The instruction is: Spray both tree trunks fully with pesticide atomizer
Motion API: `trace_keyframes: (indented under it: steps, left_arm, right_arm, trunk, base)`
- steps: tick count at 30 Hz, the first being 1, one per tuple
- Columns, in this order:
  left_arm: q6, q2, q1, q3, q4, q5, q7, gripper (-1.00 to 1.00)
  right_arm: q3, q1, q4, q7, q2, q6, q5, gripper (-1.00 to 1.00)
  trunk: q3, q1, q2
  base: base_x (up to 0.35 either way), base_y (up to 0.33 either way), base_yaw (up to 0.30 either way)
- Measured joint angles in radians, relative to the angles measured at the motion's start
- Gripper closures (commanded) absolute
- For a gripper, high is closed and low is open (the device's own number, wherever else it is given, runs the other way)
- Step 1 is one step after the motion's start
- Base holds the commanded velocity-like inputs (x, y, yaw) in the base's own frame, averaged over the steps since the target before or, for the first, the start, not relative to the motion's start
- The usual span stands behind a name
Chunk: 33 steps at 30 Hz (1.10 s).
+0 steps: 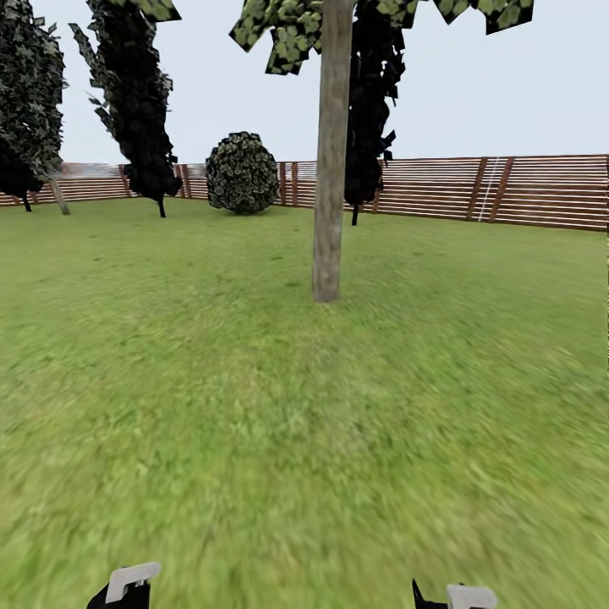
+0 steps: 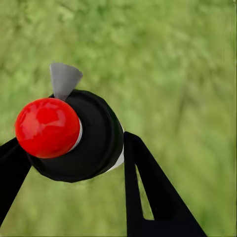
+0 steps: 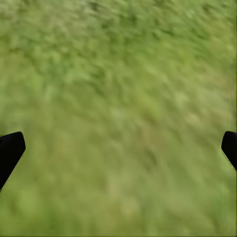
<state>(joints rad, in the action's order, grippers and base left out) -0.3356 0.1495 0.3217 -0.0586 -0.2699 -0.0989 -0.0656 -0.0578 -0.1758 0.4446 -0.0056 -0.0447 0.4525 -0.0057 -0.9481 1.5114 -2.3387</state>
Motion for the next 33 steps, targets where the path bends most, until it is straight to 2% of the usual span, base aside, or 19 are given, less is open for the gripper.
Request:
trace_keyframes:
  steps: [17,33]
  left_arm:
    - [0.0,0.002,-0.001,0.0,0.001,0.0,-0.002,1.0]
    - [0.0,0.004,-0.002,0.0,0.001,0.0,-0.002,1.0]
  right_arm:
    - [-0.001,0.0,-0.027,0.0,0.0,0.0,-0.001,-1.0]
    - [0.0,0.0,-0.027,0.0,0.002,0.0,-0.001,-1.0]
  trunk:
    - [-0.001,0.0,0.0]
    - [-0.023,0.0,0.0]
  base:
    - [0.338,0.0,-0.273]
    - [0.339,0.0,-0.142]
